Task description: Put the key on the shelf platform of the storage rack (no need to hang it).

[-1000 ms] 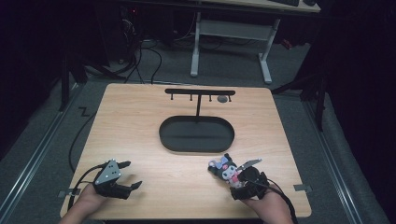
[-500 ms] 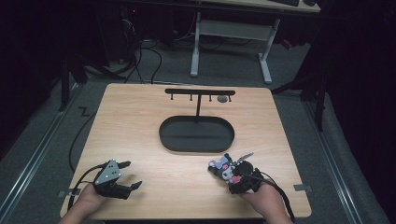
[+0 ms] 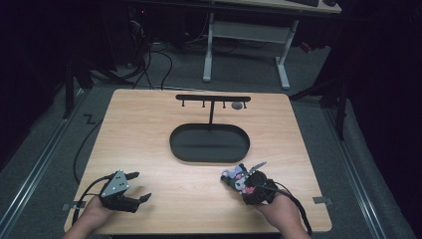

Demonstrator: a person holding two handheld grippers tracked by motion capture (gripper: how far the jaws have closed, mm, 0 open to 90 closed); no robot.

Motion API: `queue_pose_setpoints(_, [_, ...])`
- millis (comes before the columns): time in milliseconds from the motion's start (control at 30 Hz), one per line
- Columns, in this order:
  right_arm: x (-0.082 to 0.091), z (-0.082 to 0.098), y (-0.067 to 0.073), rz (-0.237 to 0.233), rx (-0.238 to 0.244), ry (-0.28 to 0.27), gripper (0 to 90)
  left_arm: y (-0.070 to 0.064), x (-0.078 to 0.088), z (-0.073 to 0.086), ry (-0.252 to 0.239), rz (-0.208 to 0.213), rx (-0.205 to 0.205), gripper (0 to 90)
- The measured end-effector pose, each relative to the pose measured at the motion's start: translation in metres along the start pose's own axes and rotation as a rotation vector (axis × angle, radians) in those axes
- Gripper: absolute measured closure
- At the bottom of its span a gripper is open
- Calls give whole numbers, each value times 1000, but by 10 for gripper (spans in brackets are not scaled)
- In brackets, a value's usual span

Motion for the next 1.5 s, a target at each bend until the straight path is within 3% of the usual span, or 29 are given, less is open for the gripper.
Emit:
queue_pose_setpoints(533, [32,-22,-1,7,-14,-57,473,0,0,0,-1,4,3,156])
queue_pose_setpoints(700, [33,-28,-2,7,-10,-74,474,0,0,0,-2,4,3,155])
queue_pose_setpoints(1100, [39,-49,-8,13,-61,-103,476,0,0,0,-3,4,3,155])
queue_pose_setpoints(1500, [37,-69,-15,30,-78,-129,476,0,0,0,-2,3,0,156])
Point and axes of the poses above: each handheld gripper's, and its own axes: x roughly backward along the jaws, z roughly out of its underside, y roughly to its left, the point moved 3 cm from there along -x, roughly forward along the jaws, and after that the axes turned 12 degrees about -z, right-handed, at the moved point
